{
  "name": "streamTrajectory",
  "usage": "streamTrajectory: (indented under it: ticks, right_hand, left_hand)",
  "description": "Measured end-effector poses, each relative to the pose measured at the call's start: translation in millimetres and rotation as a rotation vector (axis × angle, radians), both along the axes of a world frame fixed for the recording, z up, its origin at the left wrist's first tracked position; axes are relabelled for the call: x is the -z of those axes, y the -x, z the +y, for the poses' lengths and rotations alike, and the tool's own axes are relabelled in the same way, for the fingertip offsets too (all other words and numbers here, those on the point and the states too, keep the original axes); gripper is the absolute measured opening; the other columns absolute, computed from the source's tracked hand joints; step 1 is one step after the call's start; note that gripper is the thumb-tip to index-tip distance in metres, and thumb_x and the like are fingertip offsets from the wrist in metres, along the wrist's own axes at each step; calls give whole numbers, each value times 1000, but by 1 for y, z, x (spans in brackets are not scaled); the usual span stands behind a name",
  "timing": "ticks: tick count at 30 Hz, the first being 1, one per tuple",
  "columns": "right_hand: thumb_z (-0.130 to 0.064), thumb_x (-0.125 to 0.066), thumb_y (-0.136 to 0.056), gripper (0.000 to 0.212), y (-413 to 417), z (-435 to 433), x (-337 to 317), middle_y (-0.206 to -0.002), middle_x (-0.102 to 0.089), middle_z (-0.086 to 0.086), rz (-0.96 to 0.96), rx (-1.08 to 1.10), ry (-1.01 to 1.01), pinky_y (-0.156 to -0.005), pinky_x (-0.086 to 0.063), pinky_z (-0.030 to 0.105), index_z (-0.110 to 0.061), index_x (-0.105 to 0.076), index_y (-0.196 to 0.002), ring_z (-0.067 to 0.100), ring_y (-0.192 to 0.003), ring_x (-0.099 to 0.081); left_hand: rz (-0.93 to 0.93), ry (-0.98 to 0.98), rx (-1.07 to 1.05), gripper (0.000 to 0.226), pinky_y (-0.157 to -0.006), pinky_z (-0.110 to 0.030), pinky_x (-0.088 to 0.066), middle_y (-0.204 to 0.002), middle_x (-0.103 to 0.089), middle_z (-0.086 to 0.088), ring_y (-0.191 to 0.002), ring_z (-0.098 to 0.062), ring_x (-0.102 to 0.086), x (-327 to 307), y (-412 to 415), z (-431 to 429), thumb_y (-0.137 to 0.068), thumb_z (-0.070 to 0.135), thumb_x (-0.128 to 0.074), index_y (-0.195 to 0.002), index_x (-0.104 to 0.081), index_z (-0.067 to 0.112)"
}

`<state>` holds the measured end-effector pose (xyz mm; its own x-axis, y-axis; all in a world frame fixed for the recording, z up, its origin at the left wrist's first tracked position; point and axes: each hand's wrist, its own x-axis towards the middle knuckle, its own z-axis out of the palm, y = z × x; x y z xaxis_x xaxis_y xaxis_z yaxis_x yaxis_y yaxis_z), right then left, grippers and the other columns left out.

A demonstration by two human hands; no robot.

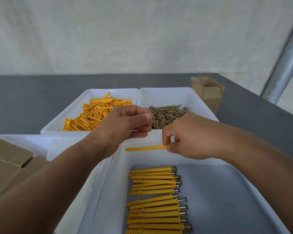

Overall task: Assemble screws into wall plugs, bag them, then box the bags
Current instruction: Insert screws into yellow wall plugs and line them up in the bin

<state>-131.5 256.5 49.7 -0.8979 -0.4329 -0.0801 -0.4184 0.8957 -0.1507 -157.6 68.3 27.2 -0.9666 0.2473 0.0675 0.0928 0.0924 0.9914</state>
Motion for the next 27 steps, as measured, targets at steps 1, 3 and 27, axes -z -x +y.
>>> streamTrajectory:
  ticks: [1,3,27]
  right_hand:
    - [-31,-58,-96,11,-1,-1,2,-73,-51,-17,-24,-6,-43,-55,-33,17,-34,-67,-101,2,-70,-50]
    - [-28,-56,-96,15,-4,-4,6,-82,-58,-14,-71,-18,-128,-53,-35,15,-31,-69,-104,4,-72,-53]
    - [-30,-50,-96,22,3,-6,18,-81,-75,2,-206,-20,-166,-56,-50,21,-24,-70,-100,12,-66,-71]
  left_hand:
    - [-3,-11,-13,10,-68,-24,-57,-82,-72,-3,-78,-14,-70,0,0,-1,-90,18,-63,-87,-73,15]
    - [-16,-25,-28,13,-67,-23,-57,-81,-73,-3,-78,-15,-70,-1,0,-2,-91,19,-62,-86,-73,15]
    - [270,263,-551,17,-68,-32,-55,-68,-68,2,-67,-12,-61,9,25,-32,-87,13,-63,-76,-70,22]
